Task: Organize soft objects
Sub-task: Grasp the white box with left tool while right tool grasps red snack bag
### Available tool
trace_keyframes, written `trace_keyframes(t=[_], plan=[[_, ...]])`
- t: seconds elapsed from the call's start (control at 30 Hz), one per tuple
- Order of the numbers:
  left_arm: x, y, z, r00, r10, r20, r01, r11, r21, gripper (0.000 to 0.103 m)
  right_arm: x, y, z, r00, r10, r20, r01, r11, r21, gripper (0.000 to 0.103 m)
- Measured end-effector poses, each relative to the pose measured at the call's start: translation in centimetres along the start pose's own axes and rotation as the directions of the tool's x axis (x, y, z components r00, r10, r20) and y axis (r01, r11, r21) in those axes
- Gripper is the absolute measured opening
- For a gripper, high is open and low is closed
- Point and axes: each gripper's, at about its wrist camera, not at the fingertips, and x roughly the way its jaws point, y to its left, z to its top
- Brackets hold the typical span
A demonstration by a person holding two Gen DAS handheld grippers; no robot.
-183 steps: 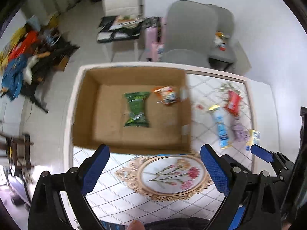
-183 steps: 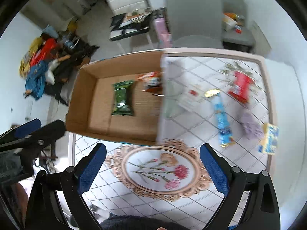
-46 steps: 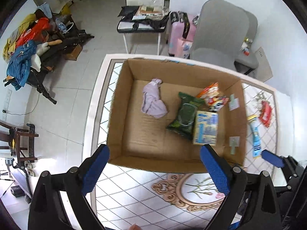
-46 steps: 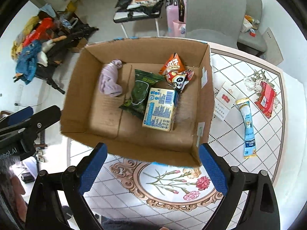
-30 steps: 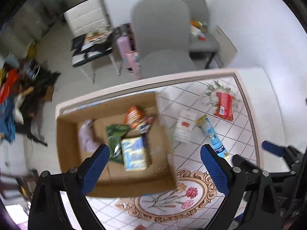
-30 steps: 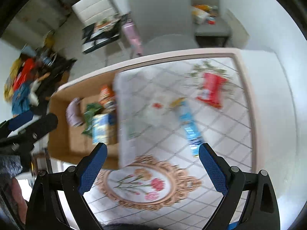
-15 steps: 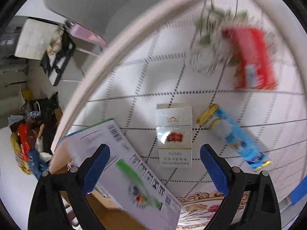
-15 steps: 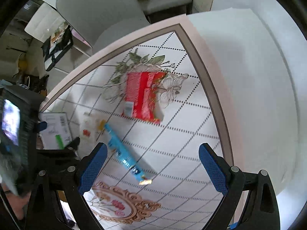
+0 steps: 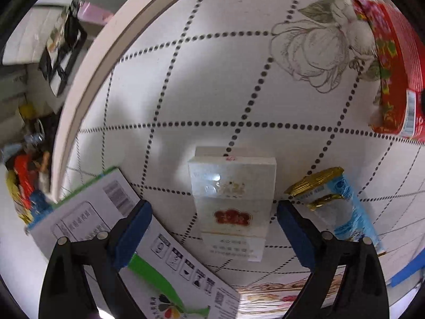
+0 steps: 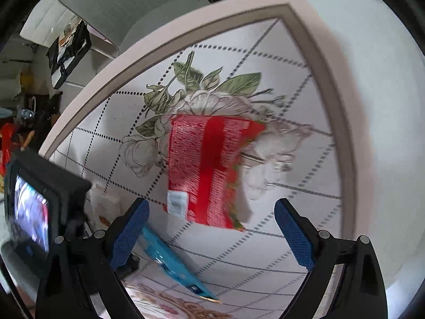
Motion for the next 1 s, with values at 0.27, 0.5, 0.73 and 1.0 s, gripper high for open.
trace_keyframes(t=[0.27, 0.5, 0.73, 1.0], plan=[[0.2, 1.6, -0.8, 0.985, -0.17, -0.007, 0.169, 0.983, -0.078, 0.053, 2.9, 0.8, 0.7, 0.999, -0.028, -0.037, 0.029, 1.0, 0.012, 0.075], [-1.3, 2.1, -1.9, 0.979, -0.196, 0.06, 0.202, 0.969, -0.141, 0.053, 2.7, 2.0, -0.2, 0.992, -0.129, -0.007, 0.128, 0.99, -0.052, 0.051], [-4.0, 4.1, -4.6, 0.957, -0.254, 0.143, 0.276, 0.948, -0.16, 0.053, 0.7, 1.0, -2.1, 0.996, -0.092, 0.012, 0.092, 0.994, -0.054, 0.048], [-9.8, 8.2, -10.4, 0.88, -0.37, 0.298, 0.427, 0.89, -0.157, 0.053, -5.6, 3.5, -6.5, 0.996, 0.018, 0.09, -0.008, 0.994, -0.107, 0.048]])
